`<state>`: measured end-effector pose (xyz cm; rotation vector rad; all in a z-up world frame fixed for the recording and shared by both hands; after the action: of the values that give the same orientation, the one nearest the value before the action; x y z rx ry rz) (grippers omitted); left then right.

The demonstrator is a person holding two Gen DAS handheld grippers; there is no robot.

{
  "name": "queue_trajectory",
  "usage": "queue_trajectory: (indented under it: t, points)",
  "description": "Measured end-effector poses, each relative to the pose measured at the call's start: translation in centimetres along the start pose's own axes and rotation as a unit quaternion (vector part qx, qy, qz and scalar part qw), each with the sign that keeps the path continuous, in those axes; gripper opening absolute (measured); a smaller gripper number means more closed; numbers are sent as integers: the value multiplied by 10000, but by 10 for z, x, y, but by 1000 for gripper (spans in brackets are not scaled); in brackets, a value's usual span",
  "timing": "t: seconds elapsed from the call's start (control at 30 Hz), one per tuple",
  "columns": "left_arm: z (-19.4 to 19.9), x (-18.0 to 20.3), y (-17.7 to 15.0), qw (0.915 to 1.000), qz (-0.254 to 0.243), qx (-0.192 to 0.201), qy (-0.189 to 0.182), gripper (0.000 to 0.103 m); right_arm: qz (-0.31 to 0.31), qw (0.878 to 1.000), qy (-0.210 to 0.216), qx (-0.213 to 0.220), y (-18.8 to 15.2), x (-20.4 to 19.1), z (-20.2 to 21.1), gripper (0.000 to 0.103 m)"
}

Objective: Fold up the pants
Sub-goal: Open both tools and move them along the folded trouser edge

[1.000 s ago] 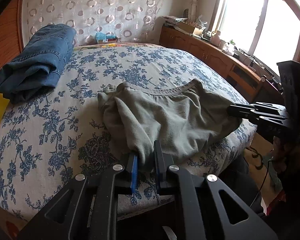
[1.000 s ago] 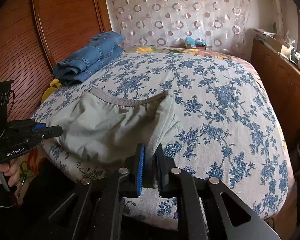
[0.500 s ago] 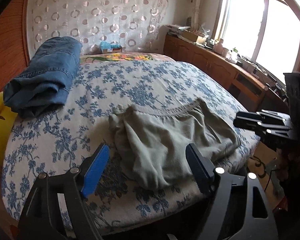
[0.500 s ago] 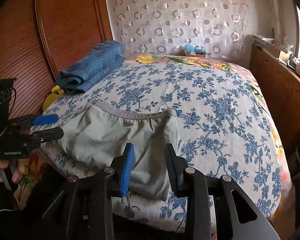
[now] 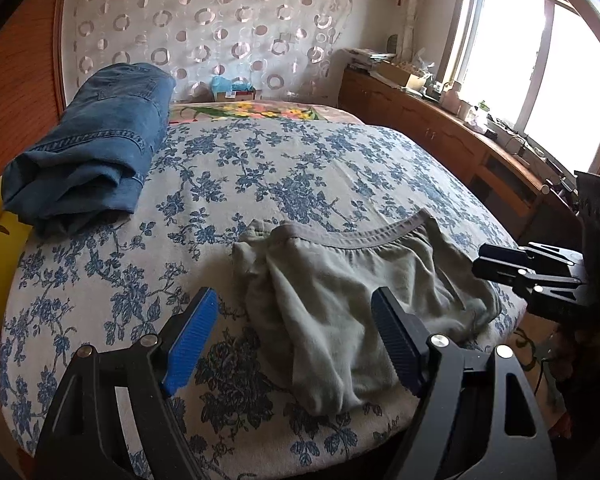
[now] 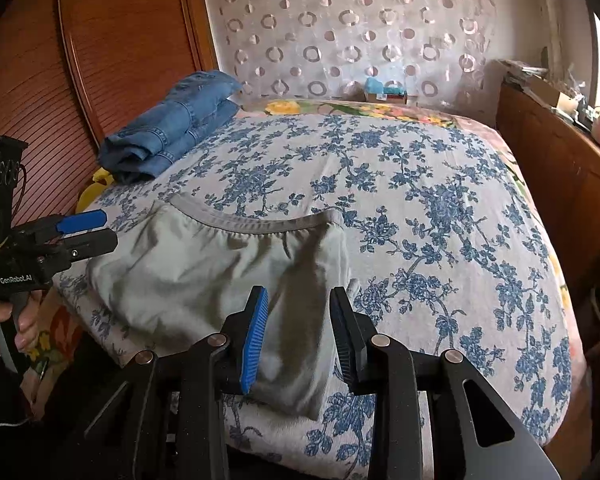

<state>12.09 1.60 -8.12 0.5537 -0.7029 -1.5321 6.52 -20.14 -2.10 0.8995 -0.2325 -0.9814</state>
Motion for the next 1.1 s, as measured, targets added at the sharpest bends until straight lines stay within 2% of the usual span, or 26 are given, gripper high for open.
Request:
queue_trajectory:
  t: [0.1, 0.33, 0.63, 1.0, 1.1]
  points:
    - [-6, 0, 4, 10000, 2, -34, 32, 80, -67, 10000, -10, -37, 1, 4, -6, 41]
    - [-20, -3, 6, 9998, 25, -160, 87, 80, -247, 9996, -32, -140, -3, 14, -15, 42]
    - [-39, -9, -7, 9985, 26, -476, 285, 80, -416, 9986, -100, -310, -2, 25, -32, 42]
    - [-43, -10, -8, 9985, 28, -487, 264, 80, -211, 9994, -157, -208, 3, 23, -49, 42]
    - [-44, -9, -3, 9988, 24, -453, 161, 73, -126, 9997, -200, -114, -2, 21, -48, 42]
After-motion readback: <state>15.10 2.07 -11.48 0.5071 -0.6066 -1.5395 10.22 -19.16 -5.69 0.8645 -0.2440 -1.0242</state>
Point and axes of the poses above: each gripper's, at about its wrist camera, not at the fingertips, and z roughly against the way its jaws point, x to its right, y to its top, the point moved 1 cm from there along -z, roughly the way its jaws point, and after that the axes turned 9 degrees about y, right-handed, at the moved point
